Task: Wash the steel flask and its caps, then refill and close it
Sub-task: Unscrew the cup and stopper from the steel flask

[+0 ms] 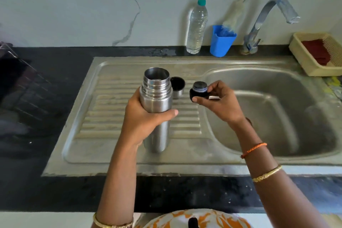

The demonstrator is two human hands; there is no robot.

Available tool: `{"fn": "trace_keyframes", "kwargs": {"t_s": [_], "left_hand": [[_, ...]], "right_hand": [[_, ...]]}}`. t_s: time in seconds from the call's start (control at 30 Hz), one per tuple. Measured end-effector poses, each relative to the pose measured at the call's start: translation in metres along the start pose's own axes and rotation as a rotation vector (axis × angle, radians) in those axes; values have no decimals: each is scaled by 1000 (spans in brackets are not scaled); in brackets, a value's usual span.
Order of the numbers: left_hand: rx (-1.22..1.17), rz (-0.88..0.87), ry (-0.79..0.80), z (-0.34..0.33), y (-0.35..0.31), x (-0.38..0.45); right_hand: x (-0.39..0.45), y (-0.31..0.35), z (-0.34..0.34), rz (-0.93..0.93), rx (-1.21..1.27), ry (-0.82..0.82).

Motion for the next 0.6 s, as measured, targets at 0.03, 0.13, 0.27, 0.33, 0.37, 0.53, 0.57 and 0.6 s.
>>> {"fn": "trace_keyframes", "kwargs": {"t_s": [0.03,0.13,0.27,0.33,0.37,0.53,0.57,0.6], "left_hand": [[-3,1,-11,8,6,0],[-10,-8,-28,25,20,-1],[-31,-26,-50,38,32,-1],[-34,-28,-53,42,35,0],[-31,-29,-47,43,36,1],[-6,-58,-5,43,40,6],[0,-63,0,43,39,7],[4,-67,4,42,39,7]], "right_hand": [[-1,-10,-11,-11,-28,-3],[-4,-34,-45,-36,-98,19],[-8,-57,-72,-24,-167,-41],[-9,-64,-78,-18,-189,-90],[-10,-67,-80,-13,-200,-112],[-10,-72,-85,2,-237,-132],[-10,-73,-85,2,-243,-132],[-10,-74,-85,-2,-249,-133]]}}
Point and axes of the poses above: each hand's wrist, its own x-axis towards the middle knuckle, its own z-axis out of the back of the hand, y = z × x, the point moved 4 cm from there along x, towards the middle knuckle, and after that the axes turned 14 degrees about x, right-handed, at the moved point
